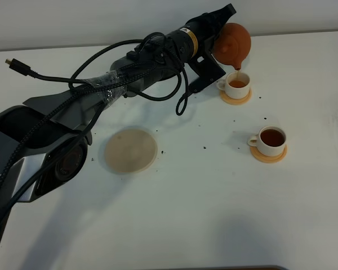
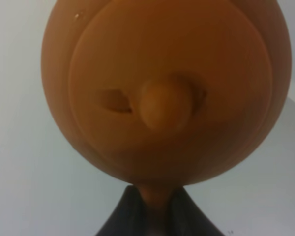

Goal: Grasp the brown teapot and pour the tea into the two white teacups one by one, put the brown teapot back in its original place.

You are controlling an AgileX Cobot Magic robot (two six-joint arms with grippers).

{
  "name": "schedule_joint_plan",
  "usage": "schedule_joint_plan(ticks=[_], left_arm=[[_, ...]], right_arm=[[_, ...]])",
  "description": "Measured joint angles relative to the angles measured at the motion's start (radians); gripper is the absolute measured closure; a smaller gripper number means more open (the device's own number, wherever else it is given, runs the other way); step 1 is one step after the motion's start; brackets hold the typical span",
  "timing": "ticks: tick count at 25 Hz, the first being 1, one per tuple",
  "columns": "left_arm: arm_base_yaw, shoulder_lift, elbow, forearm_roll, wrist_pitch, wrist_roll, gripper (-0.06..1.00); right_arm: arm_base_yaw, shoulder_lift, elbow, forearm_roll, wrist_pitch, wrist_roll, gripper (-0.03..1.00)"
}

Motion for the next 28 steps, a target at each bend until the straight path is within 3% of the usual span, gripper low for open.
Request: schedule_joint_plan(ticks=[28], left_arm=[[0.008,0.000,0.000,0.000,-0.052,0.054,0.83]], right_arm=[[0.000,0.000,0.000,0.000,0.000,-0.001,0.73]])
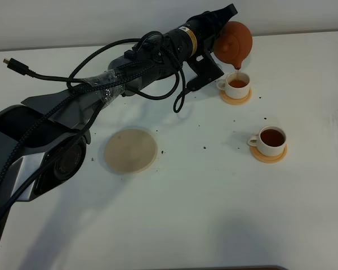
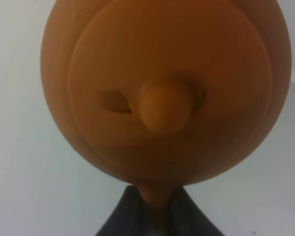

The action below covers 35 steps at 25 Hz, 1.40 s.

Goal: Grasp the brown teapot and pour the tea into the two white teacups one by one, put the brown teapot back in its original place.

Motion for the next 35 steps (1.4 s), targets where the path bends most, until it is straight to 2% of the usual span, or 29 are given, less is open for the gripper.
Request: schedule_joint_plan(ticks=[35], left_arm=[[0.004,0.000,0.000,0.000,-0.042,0.026,0.83]], right_arm=[[0.000,0.000,0.000,0.000,0.000,0.001,0.73]])
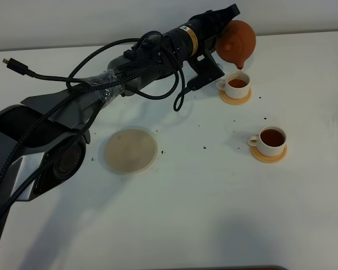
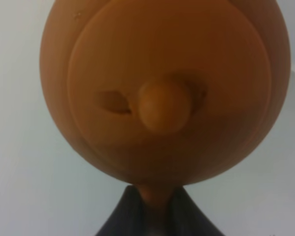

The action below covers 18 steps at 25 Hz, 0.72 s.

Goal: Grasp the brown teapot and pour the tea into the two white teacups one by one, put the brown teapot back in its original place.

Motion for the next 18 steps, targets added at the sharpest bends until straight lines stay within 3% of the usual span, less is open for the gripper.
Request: schedule_joint_plan(ticks=[18], left_arm=[[0.006,0.000,0.000,-0.016,-0.065,0.033,0.83]], right_arm=[[0.000,0.000,0.000,0.000,0.000,0.000,0.73]])
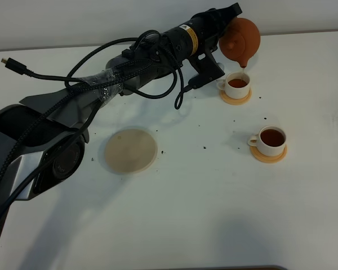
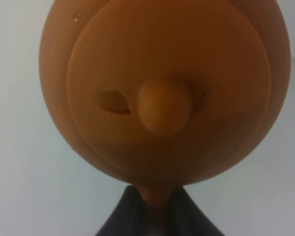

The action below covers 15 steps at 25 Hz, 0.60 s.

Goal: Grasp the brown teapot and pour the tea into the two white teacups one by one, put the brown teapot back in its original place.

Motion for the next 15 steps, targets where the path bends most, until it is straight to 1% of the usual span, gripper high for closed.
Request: schedule_joint_plan(ticks=[15], left_arm=[[0.016,0.000,0.000,-0.011,0.001,0.043,0.83]], right_arm=[[0.000,0.000,0.000,0.000,0.000,0.001,0.73]])
